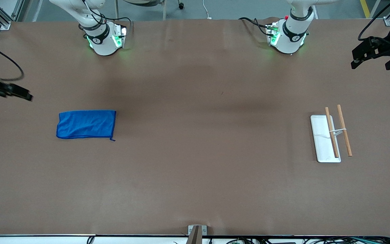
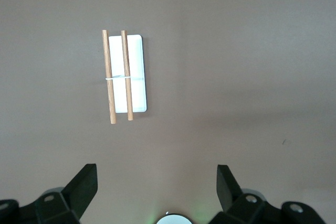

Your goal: Right arm passes towel to left arm to hang

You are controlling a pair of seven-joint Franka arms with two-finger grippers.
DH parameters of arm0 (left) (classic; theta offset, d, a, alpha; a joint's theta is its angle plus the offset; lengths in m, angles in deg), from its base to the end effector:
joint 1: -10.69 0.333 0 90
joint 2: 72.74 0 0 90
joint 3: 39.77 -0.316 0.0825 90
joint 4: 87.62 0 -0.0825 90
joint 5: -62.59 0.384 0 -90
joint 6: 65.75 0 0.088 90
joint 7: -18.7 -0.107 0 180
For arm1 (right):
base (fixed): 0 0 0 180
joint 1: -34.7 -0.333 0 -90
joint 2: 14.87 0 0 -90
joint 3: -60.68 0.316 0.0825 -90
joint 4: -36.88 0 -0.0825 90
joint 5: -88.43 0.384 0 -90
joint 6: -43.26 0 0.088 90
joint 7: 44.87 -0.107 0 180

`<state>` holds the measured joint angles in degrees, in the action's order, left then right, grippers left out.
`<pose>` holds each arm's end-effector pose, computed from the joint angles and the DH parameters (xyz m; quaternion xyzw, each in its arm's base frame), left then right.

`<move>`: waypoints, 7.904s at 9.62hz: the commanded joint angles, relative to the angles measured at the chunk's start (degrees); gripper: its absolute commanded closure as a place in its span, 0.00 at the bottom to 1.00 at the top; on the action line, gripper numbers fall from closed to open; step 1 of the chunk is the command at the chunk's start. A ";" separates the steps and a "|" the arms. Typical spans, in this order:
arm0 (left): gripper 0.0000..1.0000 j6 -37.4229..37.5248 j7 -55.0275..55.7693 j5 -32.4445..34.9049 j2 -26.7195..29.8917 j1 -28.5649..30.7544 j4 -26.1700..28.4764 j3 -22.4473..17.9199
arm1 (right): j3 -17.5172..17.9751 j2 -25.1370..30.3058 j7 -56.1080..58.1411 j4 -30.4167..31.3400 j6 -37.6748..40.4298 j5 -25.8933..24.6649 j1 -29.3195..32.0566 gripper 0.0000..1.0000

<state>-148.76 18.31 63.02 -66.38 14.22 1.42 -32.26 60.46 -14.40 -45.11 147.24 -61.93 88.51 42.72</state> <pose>0.5048 -0.0389 0.6800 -0.9992 0.0373 -0.0027 0.0109 0.5424 -0.0784 0.4828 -0.9964 0.0741 0.0409 0.0035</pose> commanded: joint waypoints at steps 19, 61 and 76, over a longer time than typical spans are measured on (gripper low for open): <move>0.00 1.01 -1.37 0.01 -1.88 0.08 -0.01 -0.04 | 2.40 -13.14 -7.92 29.06 -43.39 -6.32 -1.25 1.00; 1.00 -5.85 -4.30 -92.91 -41.87 2.19 5.63 12.10 | 41.27 -17.34 -9.34 -11.92 -43.17 86.58 -9.34 0.71; 1.00 -9.27 24.47 -4.88 -30.44 1.75 -5.02 -1.62 | 4.83 -1.54 -9.17 -0.14 -11.36 4.36 -0.36 0.00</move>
<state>-156.29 41.98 52.39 -96.45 16.14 -5.04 -33.82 68.87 -19.87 -53.88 145.87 -74.47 97.75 44.71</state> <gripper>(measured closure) 0.974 0.000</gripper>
